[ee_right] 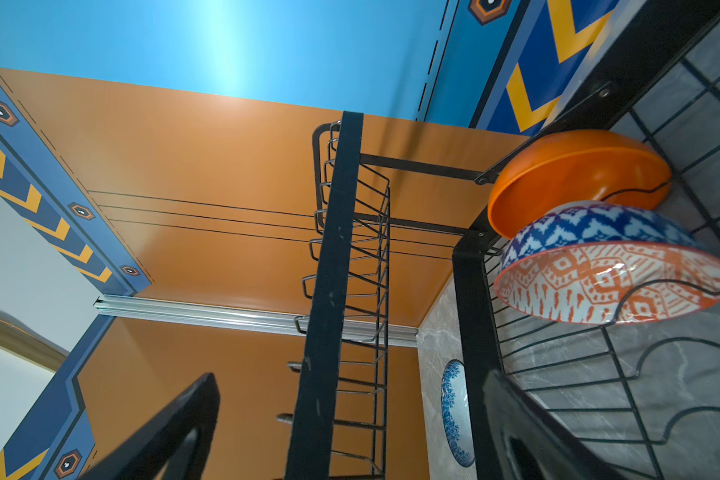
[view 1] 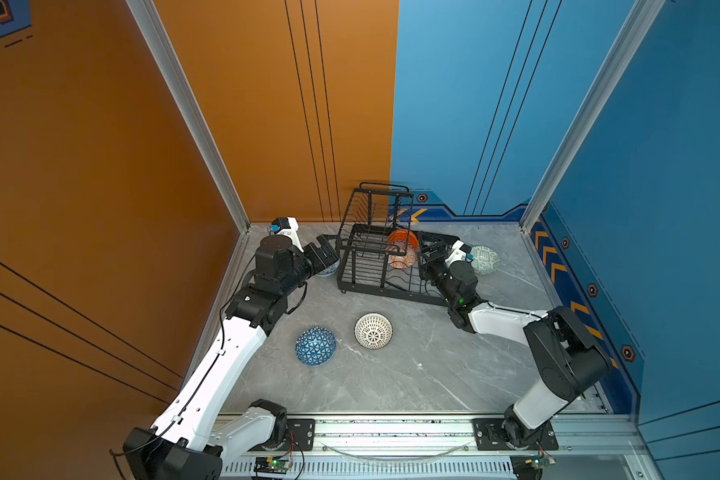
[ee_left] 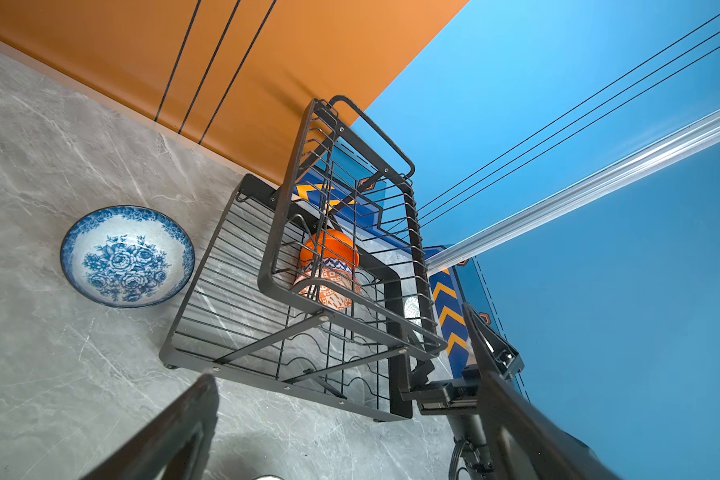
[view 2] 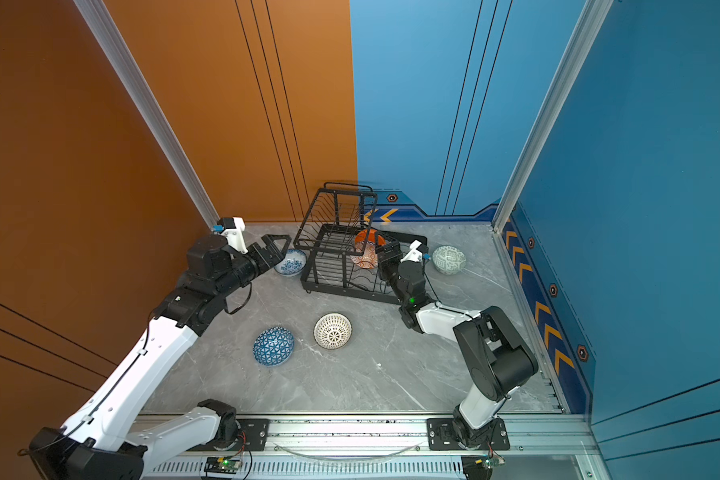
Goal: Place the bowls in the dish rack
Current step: 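Open the right gripper and draw it back from the rack, then move the left gripper down toward the blue triangle-pattern bowl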
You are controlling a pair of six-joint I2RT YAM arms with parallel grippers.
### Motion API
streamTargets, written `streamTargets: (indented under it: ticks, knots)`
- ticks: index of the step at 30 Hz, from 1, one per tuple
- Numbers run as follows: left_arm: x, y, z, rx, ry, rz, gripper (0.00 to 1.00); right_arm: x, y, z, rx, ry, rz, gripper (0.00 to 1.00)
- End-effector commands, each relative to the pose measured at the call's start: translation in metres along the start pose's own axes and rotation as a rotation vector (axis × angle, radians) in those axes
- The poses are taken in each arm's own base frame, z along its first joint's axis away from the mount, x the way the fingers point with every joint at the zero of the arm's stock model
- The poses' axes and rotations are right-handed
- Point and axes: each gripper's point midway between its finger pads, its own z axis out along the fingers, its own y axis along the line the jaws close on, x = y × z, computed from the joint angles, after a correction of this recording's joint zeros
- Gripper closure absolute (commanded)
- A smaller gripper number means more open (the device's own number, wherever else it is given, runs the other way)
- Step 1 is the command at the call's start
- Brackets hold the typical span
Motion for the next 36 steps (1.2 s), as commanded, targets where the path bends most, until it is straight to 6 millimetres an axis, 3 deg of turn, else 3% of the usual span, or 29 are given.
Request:
streamTargets:
  ticks: [1, 10, 19, 27, 36]
  knots:
    - [0.003, 0.004, -0.003, -0.002, 0.009, -0.014, 0.02, -0.002, -0.008, -0.006, 0.027, 0.015, -0.025, 0.0]
    - [0.016, 0.013, -0.001, -0.009, 0.066, -0.074, 0.02, -0.012, -0.007, -0.022, 0.051, 0.031, -0.065, 0.0]
    - [0.035, 0.041, -0.023, -0.071, 0.087, -0.115, 0.02, -0.009, 0.011, -0.043, 0.144, 0.07, -0.286, 0.0]
    - [0.047, 0.059, -0.039, -0.097, 0.09, -0.154, 0.02, 0.004, 0.02, -0.053, 0.177, 0.117, -0.379, 0.0]
    - [0.051, 0.065, -0.05, -0.101, 0.087, -0.176, 0.02, 0.014, 0.032, -0.062, 0.186, 0.142, -0.439, 0.0]
